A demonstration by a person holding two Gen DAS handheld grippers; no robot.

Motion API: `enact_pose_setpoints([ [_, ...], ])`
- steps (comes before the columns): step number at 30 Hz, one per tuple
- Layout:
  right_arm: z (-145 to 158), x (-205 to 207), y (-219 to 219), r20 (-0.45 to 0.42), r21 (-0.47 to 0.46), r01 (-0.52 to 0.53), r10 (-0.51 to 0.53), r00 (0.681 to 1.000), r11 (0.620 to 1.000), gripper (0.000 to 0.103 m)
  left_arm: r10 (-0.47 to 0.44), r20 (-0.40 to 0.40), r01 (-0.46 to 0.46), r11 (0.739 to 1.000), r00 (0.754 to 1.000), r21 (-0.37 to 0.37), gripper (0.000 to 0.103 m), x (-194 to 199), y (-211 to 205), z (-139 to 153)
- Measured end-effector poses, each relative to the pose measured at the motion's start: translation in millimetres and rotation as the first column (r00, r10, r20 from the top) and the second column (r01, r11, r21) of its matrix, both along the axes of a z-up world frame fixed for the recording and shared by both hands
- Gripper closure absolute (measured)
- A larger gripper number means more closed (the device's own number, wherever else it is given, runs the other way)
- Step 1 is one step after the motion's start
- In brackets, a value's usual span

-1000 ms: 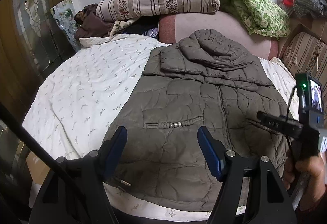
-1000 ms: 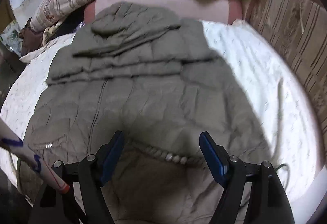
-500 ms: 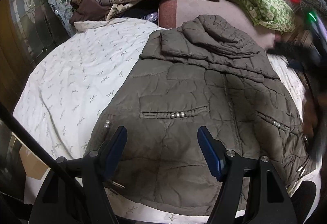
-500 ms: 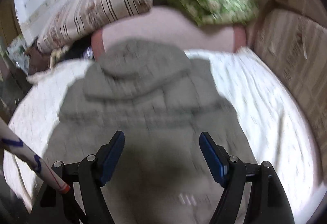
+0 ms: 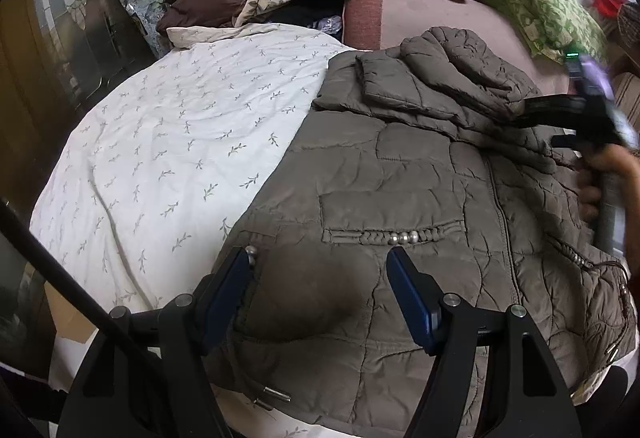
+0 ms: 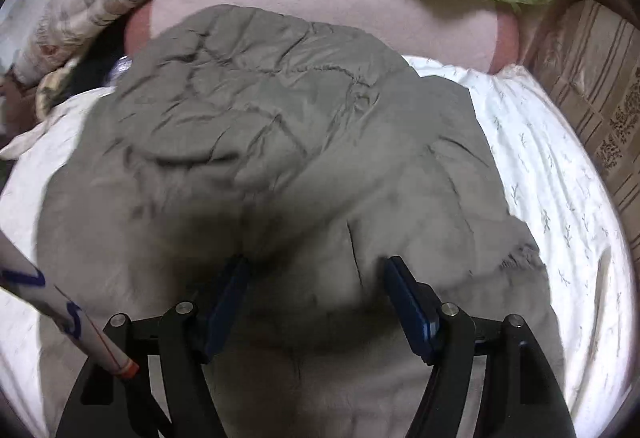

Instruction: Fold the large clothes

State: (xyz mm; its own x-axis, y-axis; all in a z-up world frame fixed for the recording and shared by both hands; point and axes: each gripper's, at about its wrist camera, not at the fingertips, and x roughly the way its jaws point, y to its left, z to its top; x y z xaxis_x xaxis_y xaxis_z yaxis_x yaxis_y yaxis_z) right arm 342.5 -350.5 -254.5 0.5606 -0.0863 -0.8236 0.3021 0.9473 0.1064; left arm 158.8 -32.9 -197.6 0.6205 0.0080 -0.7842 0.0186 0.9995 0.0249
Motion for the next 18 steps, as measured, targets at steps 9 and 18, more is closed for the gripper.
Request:
enact_pose_setpoints([
  [9,67,-172,-65,0.089,0.148,-0.068,0.055,0.995,0.987,0.026,-0.031,0.052,0.032,0.999,0.998,-0.02,0.033,-27,-8,24],
  [18,118,-331,-160,0.162,0.078,0.148,-0.159,0.974,0.986,0.02,-0.049,0.09,0.047,0.999,0.995,0.027,0.033,-53,-17,38],
])
